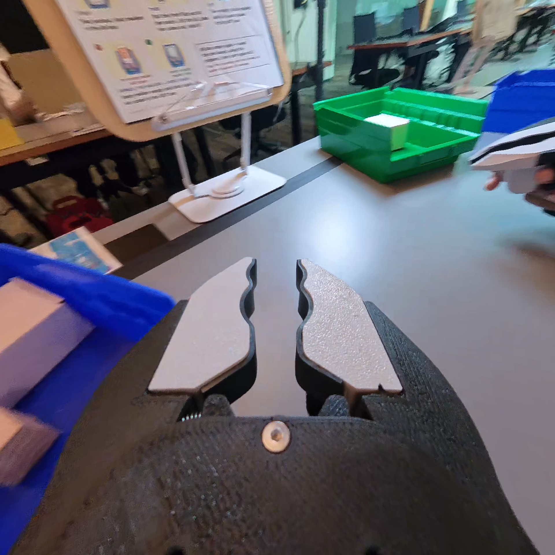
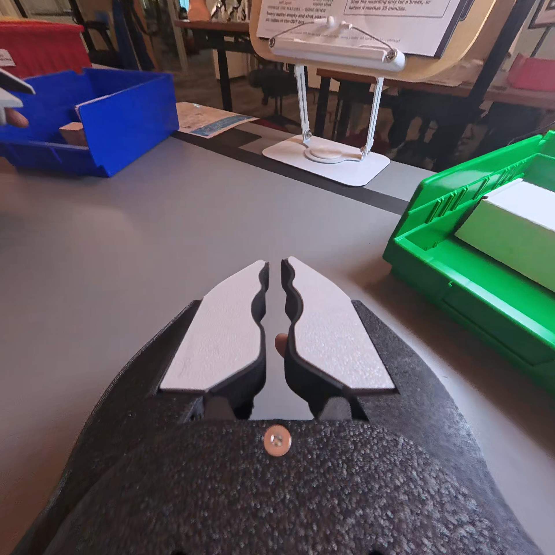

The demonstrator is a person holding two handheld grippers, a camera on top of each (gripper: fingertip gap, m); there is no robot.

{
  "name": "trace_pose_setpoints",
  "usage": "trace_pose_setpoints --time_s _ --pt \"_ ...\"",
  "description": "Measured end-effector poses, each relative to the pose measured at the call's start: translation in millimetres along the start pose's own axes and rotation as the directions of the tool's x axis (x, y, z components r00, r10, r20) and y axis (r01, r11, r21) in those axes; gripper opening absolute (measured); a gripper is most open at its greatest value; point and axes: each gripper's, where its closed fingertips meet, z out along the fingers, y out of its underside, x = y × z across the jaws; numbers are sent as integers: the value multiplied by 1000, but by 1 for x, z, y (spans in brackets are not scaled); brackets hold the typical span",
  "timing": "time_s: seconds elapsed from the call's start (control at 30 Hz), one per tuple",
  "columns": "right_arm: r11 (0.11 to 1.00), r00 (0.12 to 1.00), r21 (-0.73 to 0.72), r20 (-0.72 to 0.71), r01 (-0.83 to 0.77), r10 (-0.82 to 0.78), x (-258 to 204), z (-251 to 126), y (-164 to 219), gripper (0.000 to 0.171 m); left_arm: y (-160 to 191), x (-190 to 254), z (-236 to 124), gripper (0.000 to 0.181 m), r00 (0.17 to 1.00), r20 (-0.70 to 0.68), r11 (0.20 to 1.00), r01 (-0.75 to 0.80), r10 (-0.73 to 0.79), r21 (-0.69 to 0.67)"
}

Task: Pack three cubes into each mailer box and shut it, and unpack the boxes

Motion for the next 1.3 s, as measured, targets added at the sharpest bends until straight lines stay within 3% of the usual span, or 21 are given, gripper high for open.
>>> trace_pose_setpoints --time_s 0.17,0.27,0.47,0.6,0.7,0.77,0.93,1.3 --pt "1000 997 11 70 -21 20 -14 1 7 0 -2 -101 -41 24 961 274 992 6 28 -125" --pt "999 996 36 86 19 -22 -21 1 3 0 -2 -159 -54 27 920 356 955 -59 165 -292" --pt "998 995 35 88 52 -55 -22 -2 3 0 38 -241 -41 50 910 278 711 -26 309 -702" --pt "998 995 47 80 47 -51 -16 -6 1 0 79 -250 -13 62 931 146 561 -73 335 -825" --pt "998 996 49 72 46 -49 -11 -7 1 0 99 -248 8 64 903 62 476 -164 425 -864" --pt "998 996 47 73 40 -44 -11 -7 2 0 106 -246 25 65 885 55 475 -195 463 -858" --pt "997 994 38 83 62 -65 -15 -6 4 0 118 -260 48 77 746 42 413 -320 665 -853" --pt "997 993 34 91 76 -78 -15 -6 5 0 119 -262 50 55 693 -23 410 -453 721 -792"
